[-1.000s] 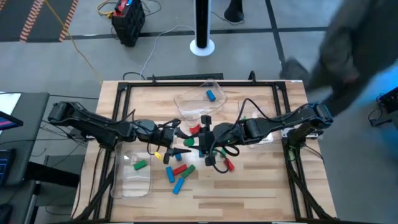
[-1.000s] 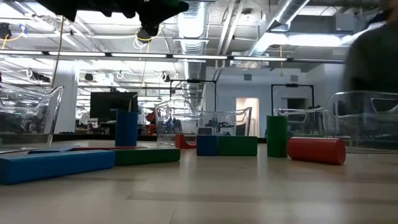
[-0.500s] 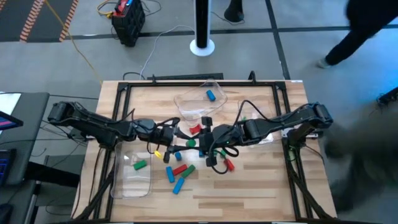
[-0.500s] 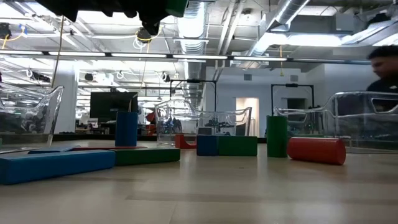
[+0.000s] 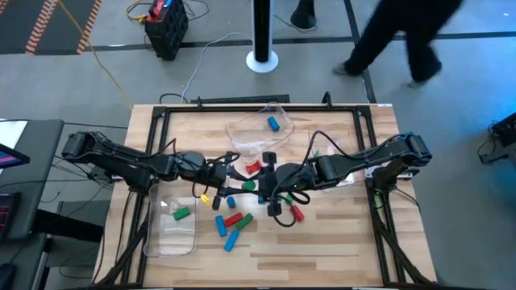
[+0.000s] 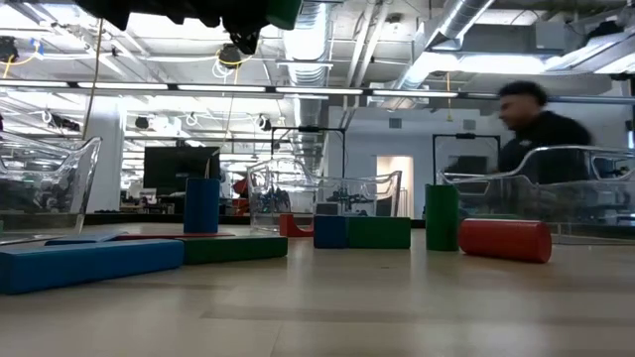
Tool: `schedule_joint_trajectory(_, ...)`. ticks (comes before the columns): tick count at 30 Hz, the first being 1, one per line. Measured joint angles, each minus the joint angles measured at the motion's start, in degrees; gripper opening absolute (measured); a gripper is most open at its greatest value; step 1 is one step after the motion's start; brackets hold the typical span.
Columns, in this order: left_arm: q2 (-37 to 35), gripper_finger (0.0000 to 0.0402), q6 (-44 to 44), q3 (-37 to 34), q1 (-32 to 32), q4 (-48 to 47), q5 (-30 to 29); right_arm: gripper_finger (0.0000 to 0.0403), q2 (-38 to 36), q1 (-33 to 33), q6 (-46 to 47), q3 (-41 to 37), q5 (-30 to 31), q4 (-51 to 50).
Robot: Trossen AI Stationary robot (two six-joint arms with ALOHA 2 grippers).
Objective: Sort blocks by size
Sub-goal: Put the green cylinder block into the top transparent bin
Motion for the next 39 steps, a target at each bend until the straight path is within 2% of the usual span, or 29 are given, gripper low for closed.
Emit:
schedule_joint_trajectory(7, 0.1, 0.0130, 2.6, 2.7, 1.2, -8.1, -3.0, 0.0212, -0.5, 0.5, 3.1, 0.0, 7.0, -7.6)
schedule_joint_trajectory(13, 0.0, 0.0130, 3.3, 3.0, 4.1, -10.2, -3.5, 0.0211, -1.6, 1.1, 8.0, 0.0, 15.4, -15.5)
schedule_joint_trajectory(16, 0.0, 0.0130, 3.8, 3.0, 6.3, -10.3, -4.1, 0.0209, -2.2, 1.8, 11.3, 0.0, 17.6, -20.1)
schedule_joint_trajectory(22, 0.1, 0.0127, 3.8, 5.6, 14.5, -12.5, -5.2, 0.0207, -2.1, 3.6, 18.3, 0.0, 17.8, -26.9)
schedule_joint_trajectory(28, 0.5, 0.0126, 3.9, 12.3, 24.0, -21.2, -3.3, 0.0207, -0.4, 6.3, 22.3, 0.0, 15.9, -27.8)
schedule_joint_trajectory(33, 5.9, 0.0125, 4.6, 18.7, 28.9, -30.5, -0.7, 0.0207, 0.5, 8.4, 23.8, -0.2, 15.8, -26.8)
schedule_joint_trajectory(39, 15.8, 0.0125, 7.4, 25.2, 31.8, -37.3, -2.8, 0.0207, 1.7, 10.2, 26.4, -0.6, 16.0, -27.5)
